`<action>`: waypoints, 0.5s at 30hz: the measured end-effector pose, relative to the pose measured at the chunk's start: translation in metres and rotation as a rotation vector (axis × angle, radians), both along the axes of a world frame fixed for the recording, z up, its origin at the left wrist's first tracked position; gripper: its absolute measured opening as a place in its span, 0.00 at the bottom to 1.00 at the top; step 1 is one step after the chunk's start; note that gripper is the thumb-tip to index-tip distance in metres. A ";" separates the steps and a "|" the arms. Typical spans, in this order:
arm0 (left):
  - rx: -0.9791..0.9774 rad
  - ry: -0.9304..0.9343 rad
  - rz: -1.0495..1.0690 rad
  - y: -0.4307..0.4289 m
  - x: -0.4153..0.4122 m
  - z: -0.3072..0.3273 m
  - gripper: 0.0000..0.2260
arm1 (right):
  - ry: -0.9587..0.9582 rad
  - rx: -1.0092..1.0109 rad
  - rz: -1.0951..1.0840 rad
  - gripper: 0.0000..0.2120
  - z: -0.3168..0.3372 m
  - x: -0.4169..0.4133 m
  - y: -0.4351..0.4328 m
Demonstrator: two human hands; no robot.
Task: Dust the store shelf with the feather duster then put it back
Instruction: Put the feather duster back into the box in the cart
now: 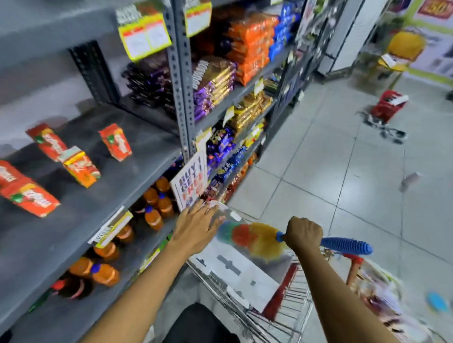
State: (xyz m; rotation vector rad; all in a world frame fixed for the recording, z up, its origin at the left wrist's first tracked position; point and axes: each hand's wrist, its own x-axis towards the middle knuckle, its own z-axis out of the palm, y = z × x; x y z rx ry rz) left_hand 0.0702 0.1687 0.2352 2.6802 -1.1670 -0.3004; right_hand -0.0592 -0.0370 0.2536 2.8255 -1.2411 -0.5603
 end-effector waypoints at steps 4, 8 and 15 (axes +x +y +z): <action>0.022 0.093 -0.018 -0.015 -0.018 -0.058 0.23 | 0.023 0.064 -0.096 0.19 -0.061 -0.011 -0.019; 0.060 0.112 -0.054 -0.033 -0.030 -0.113 0.22 | 0.024 0.175 -0.223 0.19 -0.128 -0.018 -0.037; 0.123 0.245 -0.107 -0.051 -0.037 -0.200 0.22 | 0.007 0.482 -0.274 0.16 -0.237 -0.033 -0.053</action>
